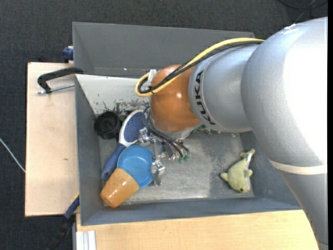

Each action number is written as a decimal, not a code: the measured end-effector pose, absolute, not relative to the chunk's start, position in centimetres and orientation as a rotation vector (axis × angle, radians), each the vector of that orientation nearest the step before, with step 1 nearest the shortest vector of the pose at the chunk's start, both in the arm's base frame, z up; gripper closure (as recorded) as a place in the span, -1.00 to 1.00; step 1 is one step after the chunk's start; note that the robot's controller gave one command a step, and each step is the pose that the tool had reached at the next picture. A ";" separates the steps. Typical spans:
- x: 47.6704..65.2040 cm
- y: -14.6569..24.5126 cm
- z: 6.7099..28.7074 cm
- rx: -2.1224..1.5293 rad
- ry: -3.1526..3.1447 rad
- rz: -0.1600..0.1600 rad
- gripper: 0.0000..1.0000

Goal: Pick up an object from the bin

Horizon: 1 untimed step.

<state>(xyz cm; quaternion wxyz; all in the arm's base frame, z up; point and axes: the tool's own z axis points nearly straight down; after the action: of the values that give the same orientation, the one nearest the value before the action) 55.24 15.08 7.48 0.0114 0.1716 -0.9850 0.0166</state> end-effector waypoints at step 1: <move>55.2 15.1 7.5 0.537 -3.073 0.050 1.00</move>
Offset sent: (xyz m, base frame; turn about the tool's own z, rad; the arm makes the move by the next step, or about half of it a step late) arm 0.0000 0.0000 0.0000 0.0000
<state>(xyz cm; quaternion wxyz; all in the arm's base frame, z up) 55.23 15.12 7.49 0.0107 0.1719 -0.9849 0.0159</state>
